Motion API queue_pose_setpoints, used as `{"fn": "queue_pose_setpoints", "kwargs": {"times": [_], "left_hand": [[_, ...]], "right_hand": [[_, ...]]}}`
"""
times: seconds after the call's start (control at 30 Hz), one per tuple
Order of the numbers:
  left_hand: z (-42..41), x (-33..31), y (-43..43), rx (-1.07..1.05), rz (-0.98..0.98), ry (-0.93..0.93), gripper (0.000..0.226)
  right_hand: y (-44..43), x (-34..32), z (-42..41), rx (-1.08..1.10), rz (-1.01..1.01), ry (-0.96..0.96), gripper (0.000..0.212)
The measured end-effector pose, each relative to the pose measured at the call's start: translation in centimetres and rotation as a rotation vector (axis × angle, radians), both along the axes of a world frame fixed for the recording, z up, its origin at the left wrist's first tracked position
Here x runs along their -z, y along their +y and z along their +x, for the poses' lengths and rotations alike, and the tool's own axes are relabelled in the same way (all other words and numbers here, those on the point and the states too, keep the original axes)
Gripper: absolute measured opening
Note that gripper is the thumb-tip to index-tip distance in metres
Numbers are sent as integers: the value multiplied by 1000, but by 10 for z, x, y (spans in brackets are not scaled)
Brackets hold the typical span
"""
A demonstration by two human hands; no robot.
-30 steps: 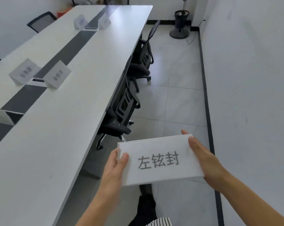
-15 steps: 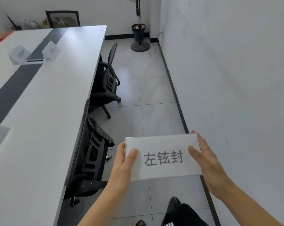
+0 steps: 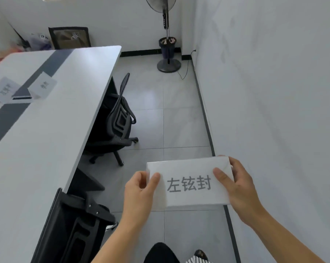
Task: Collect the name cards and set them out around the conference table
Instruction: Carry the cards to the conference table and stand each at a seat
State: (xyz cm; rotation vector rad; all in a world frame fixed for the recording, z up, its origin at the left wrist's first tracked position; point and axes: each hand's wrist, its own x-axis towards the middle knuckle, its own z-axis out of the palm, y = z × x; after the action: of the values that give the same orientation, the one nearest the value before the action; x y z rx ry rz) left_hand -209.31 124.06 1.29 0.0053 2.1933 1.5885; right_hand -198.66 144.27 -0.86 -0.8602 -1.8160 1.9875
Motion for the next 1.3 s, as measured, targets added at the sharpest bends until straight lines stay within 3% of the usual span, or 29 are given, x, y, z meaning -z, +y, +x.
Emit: {"fn": "queue_pose_setpoints", "kwargs": {"times": [0.17, 0.47, 0.6, 0.8, 1.07, 1.3], "left_hand": [[-93, 13, 51, -138, 162, -269, 35], [-308, 13, 162, -153, 215, -215, 21], [-396, 0, 221, -119, 180, -194, 21], [-517, 12, 317, -104, 152, -211, 27], [-679, 13, 438, -83, 62, -144, 12], [-799, 27, 451, -227, -53, -80, 11]], "right_hand": [[52, 12, -104, -120, 63, 1, 28], [157, 14, -308, -116, 79, -24, 33], [220, 0, -383, -182, -11, -61, 36], [325, 13, -495, -341, -99, -116, 74], [460, 23, -686, -324, -74, -100, 53], [540, 18, -858, -401, 9, -114, 48]]}}
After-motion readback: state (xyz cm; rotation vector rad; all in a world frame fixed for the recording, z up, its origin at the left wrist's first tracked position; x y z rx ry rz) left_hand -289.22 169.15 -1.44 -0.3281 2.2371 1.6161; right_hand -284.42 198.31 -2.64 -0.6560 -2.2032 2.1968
